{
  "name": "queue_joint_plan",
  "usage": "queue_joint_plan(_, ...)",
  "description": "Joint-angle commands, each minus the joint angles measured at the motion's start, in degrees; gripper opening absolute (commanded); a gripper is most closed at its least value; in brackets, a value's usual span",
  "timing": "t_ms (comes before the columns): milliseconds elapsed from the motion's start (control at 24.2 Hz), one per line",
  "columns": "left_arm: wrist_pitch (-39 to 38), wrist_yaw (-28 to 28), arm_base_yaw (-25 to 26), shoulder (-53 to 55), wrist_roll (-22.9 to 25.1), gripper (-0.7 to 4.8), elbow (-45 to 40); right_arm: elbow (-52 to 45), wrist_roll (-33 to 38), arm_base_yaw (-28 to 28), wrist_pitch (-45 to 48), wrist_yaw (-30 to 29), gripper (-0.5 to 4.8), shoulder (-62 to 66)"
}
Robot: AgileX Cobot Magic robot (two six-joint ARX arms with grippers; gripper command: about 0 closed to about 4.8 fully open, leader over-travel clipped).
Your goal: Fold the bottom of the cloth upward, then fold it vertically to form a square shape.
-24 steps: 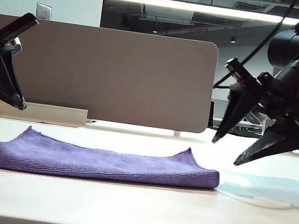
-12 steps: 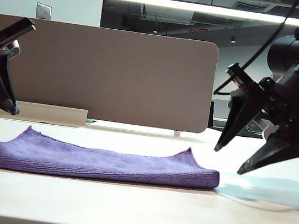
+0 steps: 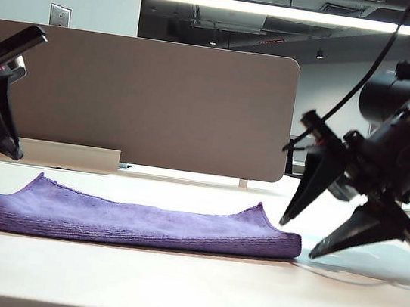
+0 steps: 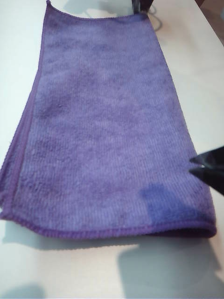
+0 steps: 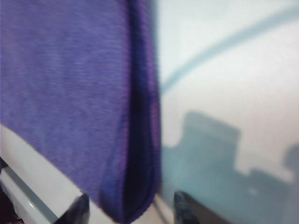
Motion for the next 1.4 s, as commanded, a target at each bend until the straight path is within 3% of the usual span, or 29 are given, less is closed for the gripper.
queue_joint_plan(41,-0.4,0.4,0.1,-0.2,0.9,-0.05,0.2,0.1,0.1,0.1,1.1,-1.1,2.34,0.9)
queue_joint_plan(536,0.4,-0.5,0.1,-0.2,1.2,-0.06,0.1,0.1,3.3,2.5,5.7,-3.7,2.24,4.3)
queue_joint_plan(660,0.5,-2.3,0.1,-0.2,1.2,-0.06,0.1,0.2,3.4,3.8,7.2,-3.5,1.24,4.4)
queue_joint_plan(743,0.7,-2.4,0.1,-0.2,1.2,-0.06,0.1,0.3,3.8,3.8,7.4,-3.5,1.11,4.3)
queue_joint_plan(908,1.3,-2.2,0.0,1.9,1.1,-0.06,0.1,0.4,3.8,3.8,7.4,-3.5,0.32,4.1)
queue_joint_plan(1114,1.7,-0.9,0.0,4.1,1.5,-0.06,0.1,1.8,2.6,3.8,7.2,-3.3,-0.06,2.7)
queue_joint_plan(1279,3.0,5.5,0.0,4.2,4.2,-0.05,0.1,4.3,2.6,3.9,6.1,-1.9,-0.06,0.9)
queue_joint_plan(1403,2.8,5.7,0.0,4.2,4.2,-0.05,0.1,7.1,-0.4,4.6,1.8,-0.9,-0.06,0.5)
